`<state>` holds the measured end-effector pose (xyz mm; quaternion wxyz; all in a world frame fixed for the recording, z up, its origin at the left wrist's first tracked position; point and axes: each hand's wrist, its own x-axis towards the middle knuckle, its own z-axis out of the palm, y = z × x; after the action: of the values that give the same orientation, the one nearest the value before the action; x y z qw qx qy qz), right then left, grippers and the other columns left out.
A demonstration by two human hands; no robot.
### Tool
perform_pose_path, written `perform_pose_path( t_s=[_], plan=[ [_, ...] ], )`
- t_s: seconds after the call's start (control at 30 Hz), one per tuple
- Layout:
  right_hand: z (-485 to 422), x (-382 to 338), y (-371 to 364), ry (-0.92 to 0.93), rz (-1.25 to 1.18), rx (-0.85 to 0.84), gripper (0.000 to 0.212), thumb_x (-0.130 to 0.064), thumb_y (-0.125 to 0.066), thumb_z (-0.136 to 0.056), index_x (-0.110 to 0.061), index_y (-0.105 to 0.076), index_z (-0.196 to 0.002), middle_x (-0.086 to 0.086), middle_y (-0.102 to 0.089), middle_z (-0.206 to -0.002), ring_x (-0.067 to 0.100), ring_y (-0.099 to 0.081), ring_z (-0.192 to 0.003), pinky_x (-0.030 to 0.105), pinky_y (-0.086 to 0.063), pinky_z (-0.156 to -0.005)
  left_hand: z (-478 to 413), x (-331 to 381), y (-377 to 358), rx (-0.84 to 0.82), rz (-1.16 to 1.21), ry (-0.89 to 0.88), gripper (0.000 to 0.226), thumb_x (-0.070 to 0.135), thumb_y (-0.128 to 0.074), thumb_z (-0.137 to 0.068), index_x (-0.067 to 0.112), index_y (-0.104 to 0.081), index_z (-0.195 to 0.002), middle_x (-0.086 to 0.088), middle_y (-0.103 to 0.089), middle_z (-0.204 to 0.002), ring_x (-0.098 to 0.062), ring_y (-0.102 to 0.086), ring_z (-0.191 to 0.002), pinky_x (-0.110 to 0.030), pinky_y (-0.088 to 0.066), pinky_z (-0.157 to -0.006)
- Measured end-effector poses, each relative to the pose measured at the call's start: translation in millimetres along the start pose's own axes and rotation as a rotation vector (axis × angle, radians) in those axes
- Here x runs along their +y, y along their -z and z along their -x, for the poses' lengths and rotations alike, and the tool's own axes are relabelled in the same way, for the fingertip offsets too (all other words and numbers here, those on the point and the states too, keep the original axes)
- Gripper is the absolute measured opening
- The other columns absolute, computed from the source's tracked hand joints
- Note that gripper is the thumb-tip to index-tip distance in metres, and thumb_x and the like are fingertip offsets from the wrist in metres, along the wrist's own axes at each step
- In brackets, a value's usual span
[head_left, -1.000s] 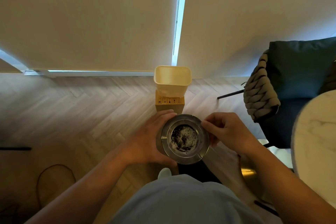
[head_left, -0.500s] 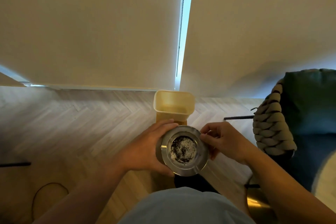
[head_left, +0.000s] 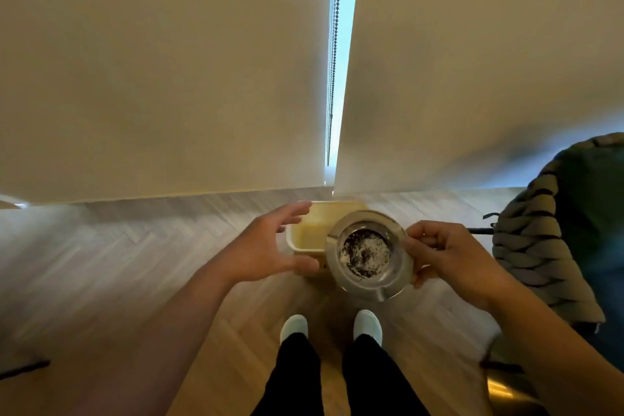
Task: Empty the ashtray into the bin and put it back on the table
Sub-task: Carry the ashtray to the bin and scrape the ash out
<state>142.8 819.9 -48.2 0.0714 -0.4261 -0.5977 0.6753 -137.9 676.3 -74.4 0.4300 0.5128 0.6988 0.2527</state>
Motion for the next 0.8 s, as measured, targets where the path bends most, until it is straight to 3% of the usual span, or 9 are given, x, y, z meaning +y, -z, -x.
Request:
perform_pose_path(
  t_s=[0.13,0.2,0.4,0.6,0.8],
  plan=[
    [-34,35,-9,-0.047,-0.095,0.160,0.016,-0.013,-0.058,-0.094,-0.002,-0.070,-0.092,0.020,-0.072,-0.074,0.029,-0.067,-0.061,0.036,-0.057,-0.057,-58,-58,-7,0.028,-0.200,0.018,0.092,0.045,-0.086,-0.071,0.030,-0.039,-0.149,0.006,-0.047,-0.150,-0.015,-0.045,-0.136,-0.036,-0.038,-0.113],
    [-55,58,-17,-0.059,-0.136,0.227,0.015,-0.011,-0.058,-0.094,-0.002,-0.069,-0.090,0.021,-0.071,-0.073,0.030,-0.067,-0.060,0.034,-0.057,-0.055,-86,-87,-23,-0.025,-0.314,-0.023,0.099,0.047,-0.085,-0.071,0.027,-0.032,-0.153,0.004,-0.039,-0.155,-0.018,-0.038,-0.141,-0.033,-0.032,-0.114],
    [-122,128,-30,-0.094,-0.187,0.322,0.014,-0.007,-0.056,-0.095,0.001,-0.067,-0.092,0.025,-0.070,-0.071,0.029,-0.068,-0.056,0.031,-0.058,-0.052,-146,-170,-71,-0.100,-0.625,-0.061,0.127,0.070,-0.078,-0.062,0.024,-0.010,-0.158,-0.004,-0.009,-0.168,-0.025,-0.011,-0.154,-0.044,-0.015,-0.125],
    [-190,187,-32,-0.145,-0.150,0.291,0.013,-0.009,-0.056,-0.096,-0.003,-0.067,-0.094,0.020,-0.073,-0.075,0.030,-0.072,-0.061,0.031,-0.059,-0.055,-179,-241,-94,-0.049,-0.693,-0.064,0.145,0.086,-0.068,-0.052,0.020,0.005,-0.159,-0.005,0.014,-0.168,-0.022,0.017,-0.154,-0.042,0.005,-0.125],
    [-230,215,-29,-0.216,-0.127,0.268,0.008,-0.007,-0.059,-0.094,0.000,-0.065,-0.097,0.021,-0.074,-0.079,0.032,-0.073,-0.065,0.035,-0.060,-0.056,-192,-264,-103,-0.029,-0.673,-0.110,0.149,0.090,-0.063,-0.050,0.017,0.009,-0.158,-0.003,0.016,-0.167,-0.017,0.020,-0.153,-0.035,0.010,-0.123]
  ],
)
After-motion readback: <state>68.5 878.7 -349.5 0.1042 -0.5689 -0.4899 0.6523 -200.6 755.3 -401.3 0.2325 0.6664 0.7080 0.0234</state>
